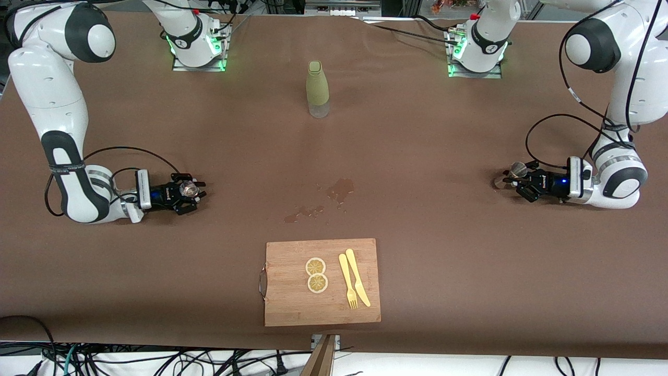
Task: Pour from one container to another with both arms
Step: 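Carry the beaker back with the right gripper while the left gripper returns the jigger, then set down the beaker with the right gripper while the left gripper sets the jigger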
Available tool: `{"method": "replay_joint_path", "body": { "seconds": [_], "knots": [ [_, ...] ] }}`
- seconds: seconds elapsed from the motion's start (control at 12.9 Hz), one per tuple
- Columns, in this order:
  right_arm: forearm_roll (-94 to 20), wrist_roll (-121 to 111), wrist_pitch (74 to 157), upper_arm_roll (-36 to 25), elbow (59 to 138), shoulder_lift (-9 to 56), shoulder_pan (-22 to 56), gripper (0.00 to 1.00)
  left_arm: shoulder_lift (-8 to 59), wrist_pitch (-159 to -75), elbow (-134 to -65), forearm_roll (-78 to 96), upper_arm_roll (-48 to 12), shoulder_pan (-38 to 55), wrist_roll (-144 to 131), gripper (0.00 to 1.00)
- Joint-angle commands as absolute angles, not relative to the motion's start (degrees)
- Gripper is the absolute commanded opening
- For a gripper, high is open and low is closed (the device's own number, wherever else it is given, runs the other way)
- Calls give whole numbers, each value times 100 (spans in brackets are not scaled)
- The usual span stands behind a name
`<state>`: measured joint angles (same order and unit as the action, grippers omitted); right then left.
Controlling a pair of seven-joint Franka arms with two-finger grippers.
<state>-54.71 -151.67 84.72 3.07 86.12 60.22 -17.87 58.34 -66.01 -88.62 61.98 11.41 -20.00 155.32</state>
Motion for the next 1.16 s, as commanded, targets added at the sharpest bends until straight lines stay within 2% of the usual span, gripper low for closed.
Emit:
{"method": "replay_joint_path", "body": {
  "seconds": [0.0,0.16,0.47,0.93,1.01,1.09],
  "knots": [
    [-5221,-15126,8297,273,8534,6064,-2047,100,5924,-6530,-8824,6073,1116,-2030,15917,0],
    [-5186,-15109,7991,27,8534,6056,-2109,100,5994,-6548,-8824,6073,1142,-2030,16013,0],
    [-5168,-14951,7945,-193,8482,6012,-2109,100,6108,-6574,-8807,6021,1169,-2030,16075,0],
    [-5133,-13811,7937,-465,8473,5547,-2101,100,6152,-6838,-8807,5924,1187,-2021,16102,0],
    [-5028,-13407,7910,-466,8473,5381,-2092,100,6161,-6855,-8807,5915,1195,-2021,16102,6],
    [-4845,-12873,7736,-457,8473,5214,-2083,100,6161,-6908,-8807,5915,1195,-2021,16041,51]
  ]
}}
